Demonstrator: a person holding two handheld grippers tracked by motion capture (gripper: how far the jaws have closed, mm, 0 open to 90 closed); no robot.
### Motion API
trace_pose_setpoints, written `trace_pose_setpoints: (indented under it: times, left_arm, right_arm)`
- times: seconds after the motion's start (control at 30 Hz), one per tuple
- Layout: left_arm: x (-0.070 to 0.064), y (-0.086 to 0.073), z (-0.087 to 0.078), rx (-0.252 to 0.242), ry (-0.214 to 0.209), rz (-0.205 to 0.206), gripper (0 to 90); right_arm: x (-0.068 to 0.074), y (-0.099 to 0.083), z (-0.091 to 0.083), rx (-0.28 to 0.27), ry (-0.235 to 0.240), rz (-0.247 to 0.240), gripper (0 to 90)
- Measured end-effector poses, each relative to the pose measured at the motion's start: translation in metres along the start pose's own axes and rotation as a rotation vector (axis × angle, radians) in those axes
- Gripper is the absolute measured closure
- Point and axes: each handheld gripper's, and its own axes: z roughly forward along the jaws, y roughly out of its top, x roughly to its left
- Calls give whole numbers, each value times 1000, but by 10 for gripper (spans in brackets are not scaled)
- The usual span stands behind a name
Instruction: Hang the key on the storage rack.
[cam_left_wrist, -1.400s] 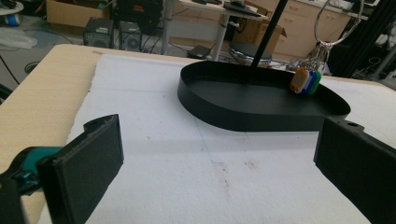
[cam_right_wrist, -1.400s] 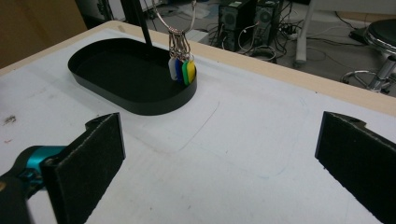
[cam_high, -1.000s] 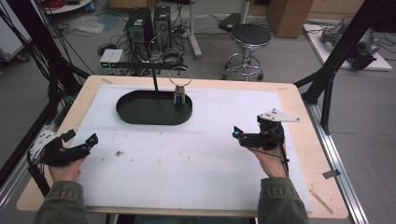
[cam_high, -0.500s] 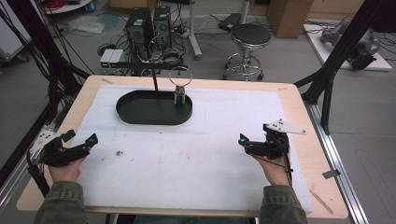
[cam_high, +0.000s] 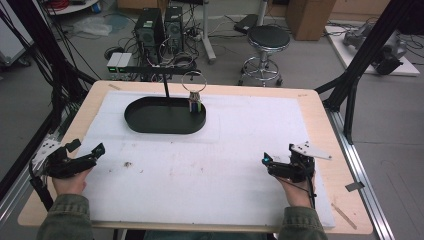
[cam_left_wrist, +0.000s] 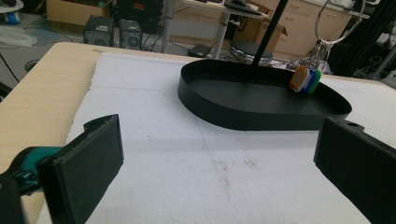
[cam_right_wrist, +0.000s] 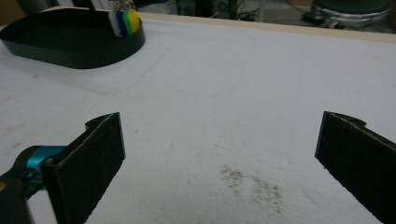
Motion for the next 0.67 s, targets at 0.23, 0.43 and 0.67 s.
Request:
trace_pose_setpoints:
  times: [0.23,0.43,0.67]
  left_arm:
    - [0,0,0,-1,-5,-4,19]
    - [-1,0,1,2,-8,-3,18]
    - [-1,0,1,2,-10,-5,18]
  right_arm:
    - [0,-8,-3,-6,-33,-10,4]
    - [-2,-12,-7,-23,-38,5,4]
    - [-4,-12,-9,-41,-36,25,4]
